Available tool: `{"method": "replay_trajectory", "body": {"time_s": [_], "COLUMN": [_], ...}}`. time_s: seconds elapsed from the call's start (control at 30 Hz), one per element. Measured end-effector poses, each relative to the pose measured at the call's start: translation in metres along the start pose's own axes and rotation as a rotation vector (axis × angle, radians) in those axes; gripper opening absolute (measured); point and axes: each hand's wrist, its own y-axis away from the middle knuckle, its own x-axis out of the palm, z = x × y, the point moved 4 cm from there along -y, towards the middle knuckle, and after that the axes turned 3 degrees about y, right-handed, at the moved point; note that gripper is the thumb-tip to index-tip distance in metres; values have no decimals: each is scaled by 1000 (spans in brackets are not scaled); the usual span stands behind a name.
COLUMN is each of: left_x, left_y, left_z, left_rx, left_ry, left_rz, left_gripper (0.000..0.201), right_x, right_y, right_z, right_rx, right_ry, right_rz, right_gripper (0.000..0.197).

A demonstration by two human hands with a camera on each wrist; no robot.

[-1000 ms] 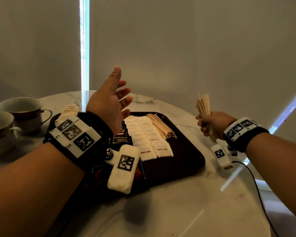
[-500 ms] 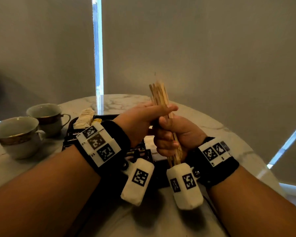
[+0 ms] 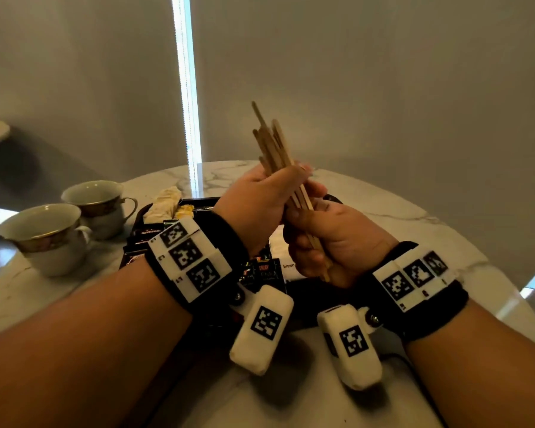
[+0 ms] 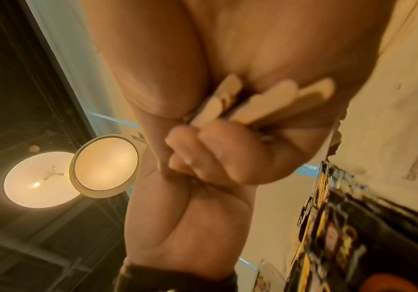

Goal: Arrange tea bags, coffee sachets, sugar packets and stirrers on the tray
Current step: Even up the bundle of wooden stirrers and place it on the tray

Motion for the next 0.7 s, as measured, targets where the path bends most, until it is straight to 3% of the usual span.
{"method": "replay_trajectory", "body": {"time_s": [0.2,0.3,0.4,0.47,0.63,0.7], "left_x": [6,3,-5,-5,-4,-3], "left_y": [6,5,2,2,-1,-2], "left_z": [-8,-12,-16,-17,-18,-19], "left_rx": [-29,53,87,94,154,162], "left_ry": [257,147,219,266,292,330], "left_rz": [168,59,-76,-78,12,-1], "left_gripper": [20,34,41,39,30,34], "right_x": [13,7,-2,-6,0,3], "right_y": [6,0,-3,-3,-1,-1], "right_z": [-5,-6,-4,-3,-3,-6], "right_rx": [35,-19,-39,-48,0,34], "right_ry": [-155,-122,15,28,-51,-108], "right_rz": [279,227,103,44,75,107], "right_gripper": [22,43,58,66,44,48]}}
